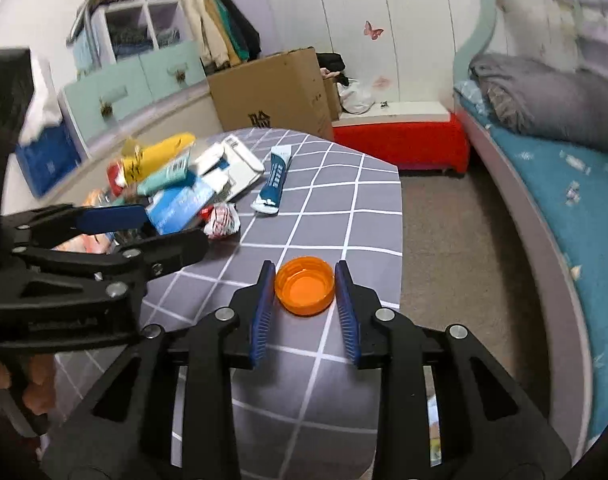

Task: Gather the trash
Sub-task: 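Grasp the orange cap with the right gripper, then grasp the red-white wrapper with the left gripper, then drop the red-white wrapper into the basin with the left gripper while the right drops the orange cap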

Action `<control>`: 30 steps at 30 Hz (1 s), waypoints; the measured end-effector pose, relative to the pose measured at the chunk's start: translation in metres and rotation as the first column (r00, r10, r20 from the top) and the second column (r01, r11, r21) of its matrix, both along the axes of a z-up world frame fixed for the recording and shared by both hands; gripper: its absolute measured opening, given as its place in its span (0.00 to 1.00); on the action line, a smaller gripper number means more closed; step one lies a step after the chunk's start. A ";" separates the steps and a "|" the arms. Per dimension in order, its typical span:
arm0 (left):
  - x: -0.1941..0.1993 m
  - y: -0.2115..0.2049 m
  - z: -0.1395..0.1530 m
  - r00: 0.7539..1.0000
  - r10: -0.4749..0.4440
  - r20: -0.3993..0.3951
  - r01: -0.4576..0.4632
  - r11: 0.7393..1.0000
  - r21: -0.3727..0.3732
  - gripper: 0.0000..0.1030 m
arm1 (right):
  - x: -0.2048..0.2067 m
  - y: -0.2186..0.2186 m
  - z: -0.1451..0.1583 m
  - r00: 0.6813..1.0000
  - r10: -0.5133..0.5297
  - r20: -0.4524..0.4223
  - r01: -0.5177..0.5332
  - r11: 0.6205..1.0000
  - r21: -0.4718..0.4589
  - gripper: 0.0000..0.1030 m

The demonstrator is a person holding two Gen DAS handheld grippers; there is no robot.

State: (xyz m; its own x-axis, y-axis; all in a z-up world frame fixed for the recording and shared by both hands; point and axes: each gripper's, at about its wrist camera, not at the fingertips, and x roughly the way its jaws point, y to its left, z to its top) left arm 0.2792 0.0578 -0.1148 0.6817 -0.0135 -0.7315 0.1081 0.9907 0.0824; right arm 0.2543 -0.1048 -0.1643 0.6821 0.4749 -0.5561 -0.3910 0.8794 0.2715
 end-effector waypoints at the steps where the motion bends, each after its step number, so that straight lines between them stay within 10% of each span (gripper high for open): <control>1: 0.002 0.000 0.001 1.000 -0.003 -0.002 0.003 1.000 0.004 0.74 | 0.002 -0.004 0.000 1.000 0.000 -0.006 0.000 1.000 0.021 0.29; 15: 0.011 -0.030 -0.021 0.993 -0.109 -0.036 0.115 0.943 0.311 0.66 | 0.010 -0.009 0.004 1.000 0.008 -0.009 -0.007 0.995 0.100 0.29; 17: 0.016 -0.031 -0.022 0.994 -0.104 -0.036 0.110 0.942 0.318 0.44 | 0.011 -0.007 0.003 1.000 0.008 -0.015 -0.006 0.995 0.102 0.29; 20: 0.022 -0.029 -0.023 0.994 -0.100 -0.052 0.112 0.943 0.315 0.15 | 0.010 -0.007 0.001 1.000 0.008 -0.027 -0.005 0.994 0.105 0.29; 30: -0.004 -0.004 0.010 0.993 -0.118 0.014 0.118 0.993 0.024 0.11 | -0.008 -0.006 0.012 1.000 0.022 -0.011 -0.020 0.992 0.121 0.29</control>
State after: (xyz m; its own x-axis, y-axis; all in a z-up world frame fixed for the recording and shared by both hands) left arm 0.2748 0.0533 -0.1046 0.6877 -0.0775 -0.7218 0.2224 0.9690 0.1078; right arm 0.2465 -0.1109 -0.1521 0.6650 0.5530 -0.5020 -0.4051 0.8317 0.3797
